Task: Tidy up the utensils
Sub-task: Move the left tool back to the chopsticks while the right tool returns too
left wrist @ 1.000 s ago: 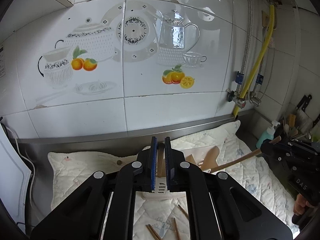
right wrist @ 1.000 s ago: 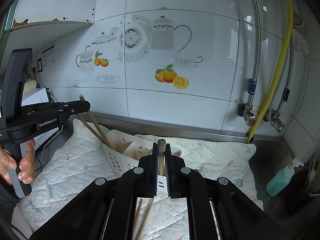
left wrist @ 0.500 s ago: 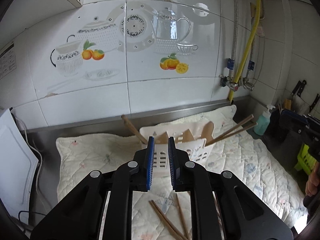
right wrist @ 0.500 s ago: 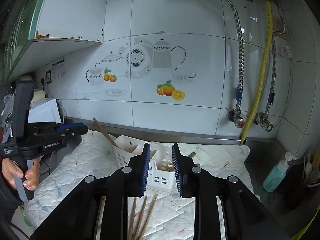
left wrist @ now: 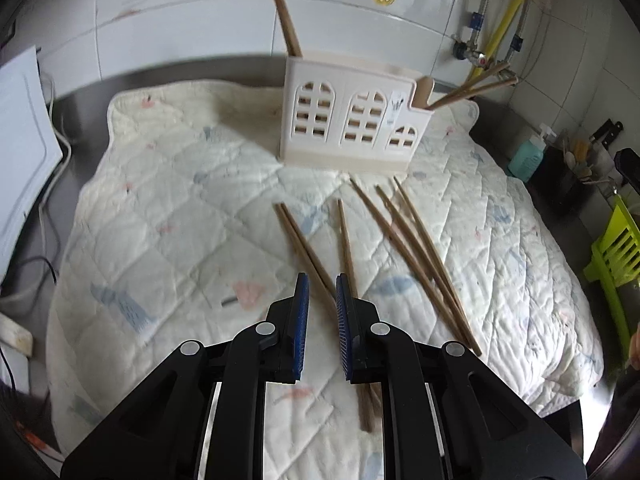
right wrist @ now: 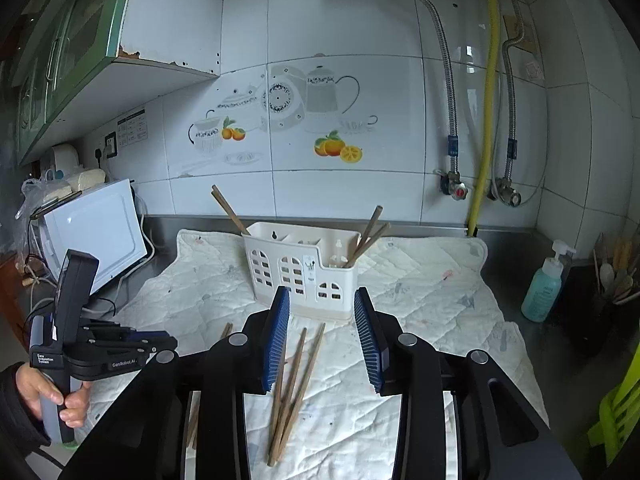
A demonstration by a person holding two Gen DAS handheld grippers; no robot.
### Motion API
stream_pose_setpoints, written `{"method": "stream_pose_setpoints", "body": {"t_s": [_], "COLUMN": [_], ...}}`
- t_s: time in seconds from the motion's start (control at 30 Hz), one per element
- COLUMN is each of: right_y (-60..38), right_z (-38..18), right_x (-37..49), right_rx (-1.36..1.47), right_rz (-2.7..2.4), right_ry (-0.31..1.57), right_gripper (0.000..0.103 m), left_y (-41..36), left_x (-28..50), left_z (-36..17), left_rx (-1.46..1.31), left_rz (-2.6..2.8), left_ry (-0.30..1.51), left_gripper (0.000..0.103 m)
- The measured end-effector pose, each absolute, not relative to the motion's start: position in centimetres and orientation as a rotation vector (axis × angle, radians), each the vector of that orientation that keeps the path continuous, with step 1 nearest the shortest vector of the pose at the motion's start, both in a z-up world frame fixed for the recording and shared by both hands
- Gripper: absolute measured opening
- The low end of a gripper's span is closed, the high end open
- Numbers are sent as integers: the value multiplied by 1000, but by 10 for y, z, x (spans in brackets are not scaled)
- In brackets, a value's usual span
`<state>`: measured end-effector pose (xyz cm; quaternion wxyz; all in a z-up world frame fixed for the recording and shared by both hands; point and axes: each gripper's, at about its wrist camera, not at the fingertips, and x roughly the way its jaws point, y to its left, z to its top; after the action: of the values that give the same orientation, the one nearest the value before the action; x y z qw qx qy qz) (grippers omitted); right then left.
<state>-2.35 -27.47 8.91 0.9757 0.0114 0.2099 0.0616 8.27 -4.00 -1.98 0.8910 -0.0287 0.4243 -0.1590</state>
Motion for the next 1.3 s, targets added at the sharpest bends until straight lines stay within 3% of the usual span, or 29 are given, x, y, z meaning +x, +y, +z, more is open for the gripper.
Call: {"method": "stream_pose_setpoints", "body": {"t_s": [0.5,1.3], "right_y": [-284,-288], "right_z": [54,51], "right_x": [-44,-45], "right_rx": [110,135], "right_rz": [104,100], "right_ry": [477,476], "right_gripper": [34,34], "left_y": [-53,-62], "left_x": [53,66], "left_z": [-76,-84], "left_rx": [-221,-257], "left_rz": [-330,-325], "left_ry": [1033,1083], "left_gripper": [14,13]}}
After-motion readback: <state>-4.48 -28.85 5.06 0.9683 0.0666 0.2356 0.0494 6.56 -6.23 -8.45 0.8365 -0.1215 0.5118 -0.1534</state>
